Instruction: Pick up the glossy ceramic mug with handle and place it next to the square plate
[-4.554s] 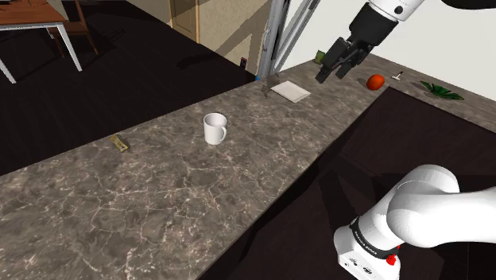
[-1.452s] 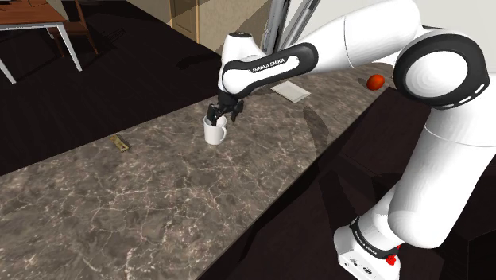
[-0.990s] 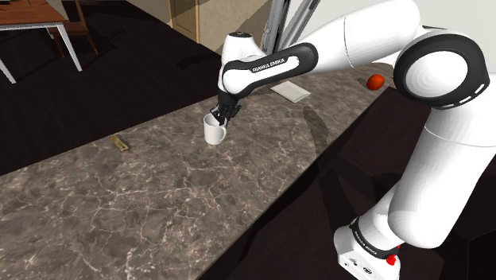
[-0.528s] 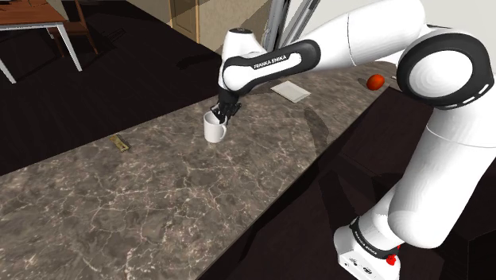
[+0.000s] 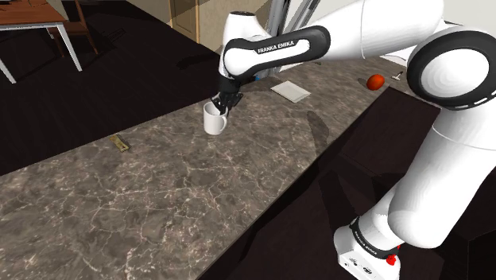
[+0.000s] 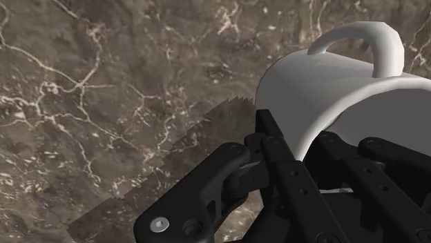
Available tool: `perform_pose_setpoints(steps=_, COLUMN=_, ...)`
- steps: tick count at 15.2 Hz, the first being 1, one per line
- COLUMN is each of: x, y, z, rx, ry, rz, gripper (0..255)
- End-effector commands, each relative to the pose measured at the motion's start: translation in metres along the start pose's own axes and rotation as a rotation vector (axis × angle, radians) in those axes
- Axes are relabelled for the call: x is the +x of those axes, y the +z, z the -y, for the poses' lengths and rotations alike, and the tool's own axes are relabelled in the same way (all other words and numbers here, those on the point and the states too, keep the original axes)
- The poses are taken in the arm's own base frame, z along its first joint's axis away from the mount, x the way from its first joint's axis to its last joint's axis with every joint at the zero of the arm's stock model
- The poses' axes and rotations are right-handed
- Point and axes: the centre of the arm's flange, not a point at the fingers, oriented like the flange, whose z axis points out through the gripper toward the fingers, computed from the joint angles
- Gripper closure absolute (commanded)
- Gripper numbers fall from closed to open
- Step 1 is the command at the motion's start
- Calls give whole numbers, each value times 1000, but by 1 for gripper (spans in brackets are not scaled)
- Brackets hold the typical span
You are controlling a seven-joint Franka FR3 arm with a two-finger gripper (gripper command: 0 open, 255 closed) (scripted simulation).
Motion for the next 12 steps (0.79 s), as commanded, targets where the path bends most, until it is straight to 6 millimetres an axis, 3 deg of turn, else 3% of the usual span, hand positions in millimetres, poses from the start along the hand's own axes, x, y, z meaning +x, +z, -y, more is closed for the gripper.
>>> perform_pose_setpoints(steps=1, x=1, y=-10, z=1, rx=0, ry=0, rz=0, gripper=255)
perform_pose_setpoints(steps=12, x=3, y=-68, z=5, rx=0, ry=0, rz=0, gripper=255)
